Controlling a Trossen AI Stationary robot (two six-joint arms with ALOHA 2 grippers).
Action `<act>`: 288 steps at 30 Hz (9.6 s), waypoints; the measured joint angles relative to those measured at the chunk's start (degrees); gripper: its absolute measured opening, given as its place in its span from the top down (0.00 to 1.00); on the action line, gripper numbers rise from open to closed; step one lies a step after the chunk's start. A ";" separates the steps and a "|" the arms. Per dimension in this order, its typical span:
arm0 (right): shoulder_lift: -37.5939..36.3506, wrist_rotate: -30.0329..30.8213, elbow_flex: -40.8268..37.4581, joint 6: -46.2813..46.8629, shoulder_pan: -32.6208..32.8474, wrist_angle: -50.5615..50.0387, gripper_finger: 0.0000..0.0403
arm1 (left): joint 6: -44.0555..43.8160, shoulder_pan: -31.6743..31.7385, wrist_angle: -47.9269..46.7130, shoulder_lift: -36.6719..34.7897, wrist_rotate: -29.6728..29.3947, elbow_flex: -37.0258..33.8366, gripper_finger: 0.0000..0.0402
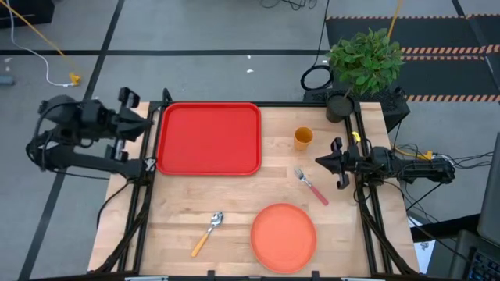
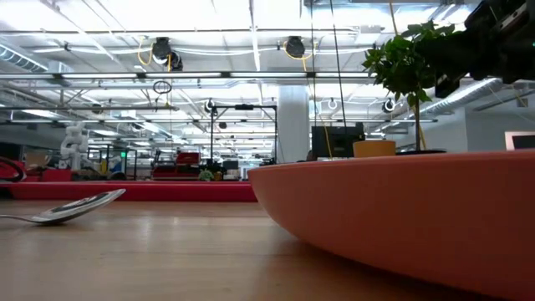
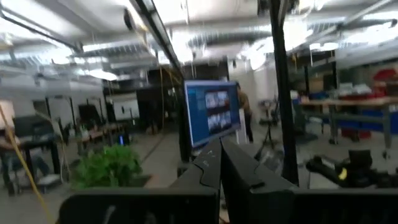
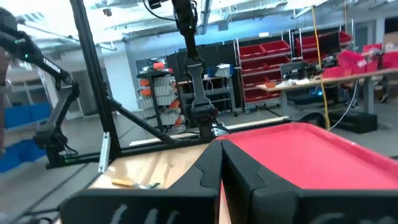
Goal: Pick and place plate/cup/fork/spoon on tray
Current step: Put the yellow cup on the red serving tray
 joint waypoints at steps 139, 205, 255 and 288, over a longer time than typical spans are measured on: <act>76.89 5.99 46.21 -24.62 -0.35 10.76 1.00 | 5.19 0.70 6.94 45.10 -28.89 -10.26 0.02; 72.61 8.14 42.27 -15.85 1.96 30.90 0.34 | 0.27 0.28 77.08 42.85 -7.66 -35.91 0.24; 78.93 7.32 51.25 -21.42 2.16 13.42 0.09 | 2.60 -0.02 81.33 57.09 -5.77 -29.83 0.22; 73.35 7.70 51.12 -16.76 1.40 1.14 0.21 | 8.52 -2.44 30.81 26.99 -20.26 -29.86 0.16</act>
